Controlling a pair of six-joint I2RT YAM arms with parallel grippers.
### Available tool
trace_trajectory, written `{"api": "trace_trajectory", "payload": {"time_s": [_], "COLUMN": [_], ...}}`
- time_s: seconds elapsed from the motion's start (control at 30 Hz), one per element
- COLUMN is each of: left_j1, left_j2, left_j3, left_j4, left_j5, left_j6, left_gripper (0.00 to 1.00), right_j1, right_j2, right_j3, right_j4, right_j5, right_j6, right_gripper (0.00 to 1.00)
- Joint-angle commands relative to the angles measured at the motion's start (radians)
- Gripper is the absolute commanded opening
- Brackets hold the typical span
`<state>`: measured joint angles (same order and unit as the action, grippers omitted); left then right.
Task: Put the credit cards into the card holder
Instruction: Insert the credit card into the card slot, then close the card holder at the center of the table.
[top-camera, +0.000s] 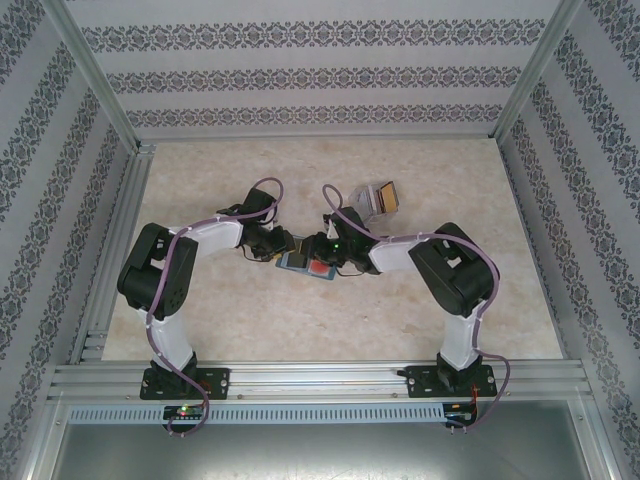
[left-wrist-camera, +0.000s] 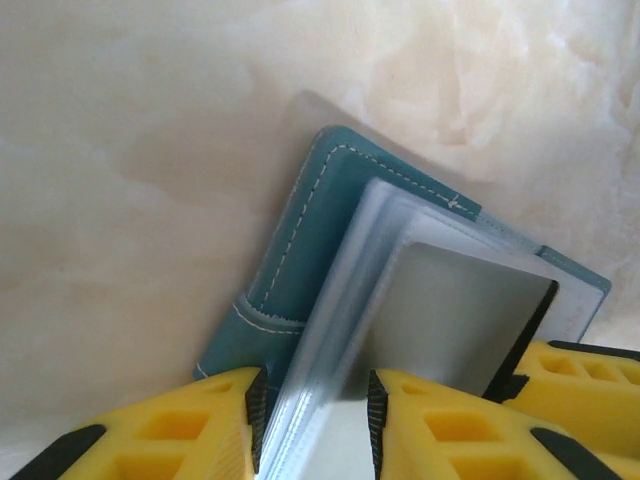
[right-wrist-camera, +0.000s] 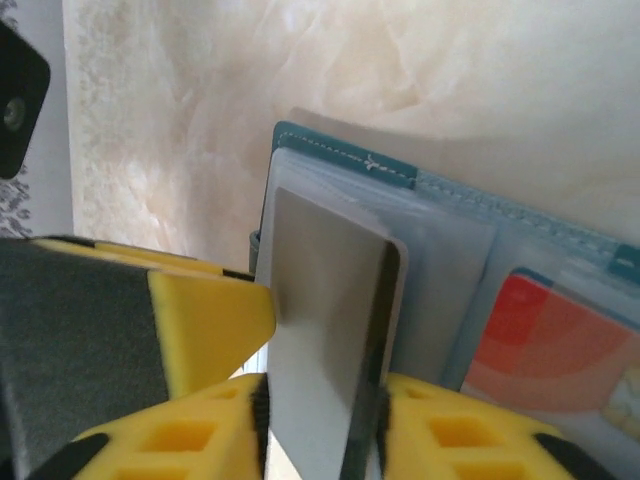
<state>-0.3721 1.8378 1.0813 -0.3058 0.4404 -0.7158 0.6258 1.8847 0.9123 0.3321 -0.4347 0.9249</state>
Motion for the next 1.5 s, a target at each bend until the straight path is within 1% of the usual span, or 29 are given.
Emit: {"api": "trace_trajectory", "payload": {"time_s": [0.0, 0.07, 0.17, 0.27, 0.4, 0.53, 0.67, 0.9, 1.0, 1.27, 1.33, 1.47], "left_j1": [-0.004, -0.004, -0.003, -0.002, -0.003, -0.003, -0.004, -0.023, -0.030, -0.052, -0.058, -0.064], "left_j2": [-0.027, -0.043, -0.071, -0.103, -0.118, -0.071, -0.017, 0.019, 0.021, 0.018, 0.018, -0.005], "left_j3": [-0.017, -0.018, -0.012, -0.006, 0.007, 0.025, 0.022, -0.007, -0.017, -0.016, -0.014, -0.025], "left_j4": [-0.087, -0.093, -0.105, -0.121, -0.157, -0.168, -0.152, -0.106, -0.098, -0.093, -0.087, -0.078], "left_j5": [-0.007, -0.009, -0.001, -0.002, -0.040, -0.051, -0.034, -0.020, -0.022, -0.024, -0.019, -0.006], "left_j6": [-0.006, -0.007, -0.011, -0.017, 0.002, 0.016, 0.013, -0.014, -0.025, -0.041, -0.049, -0.074], "left_gripper": [0.36, 0.36, 0.36, 0.37, 0.37, 0.36, 0.36, 0.36, 0.36, 0.36, 0.36, 0.36], "right_j1": [-0.013, -0.031, -0.063, -0.097, -0.151, -0.176, -0.163, -0.129, -0.116, -0.086, -0.067, -0.044], "right_j2": [-0.105, -0.163, -0.237, -0.291, -0.291, -0.245, -0.179, -0.058, -0.051, -0.113, -0.101, -0.023], "right_j3": [-0.020, -0.036, -0.038, -0.063, -0.132, -0.182, -0.149, -0.059, -0.020, 0.079, 0.114, 0.173], "right_j4": [-0.145, -0.199, -0.299, -0.354, -0.352, -0.285, -0.236, -0.160, -0.153, -0.211, -0.223, -0.222], "right_j5": [0.024, 0.039, 0.040, 0.020, -0.033, -0.076, -0.120, -0.178, -0.191, -0.196, -0.204, -0.220], "right_j6": [-0.086, -0.111, -0.160, -0.178, -0.175, -0.146, -0.125, -0.083, -0.076, -0.090, -0.093, -0.098], "right_gripper": [0.41, 0.45, 0.47, 0.48, 0.49, 0.49, 0.51, 0.52, 0.52, 0.52, 0.53, 0.53]}}
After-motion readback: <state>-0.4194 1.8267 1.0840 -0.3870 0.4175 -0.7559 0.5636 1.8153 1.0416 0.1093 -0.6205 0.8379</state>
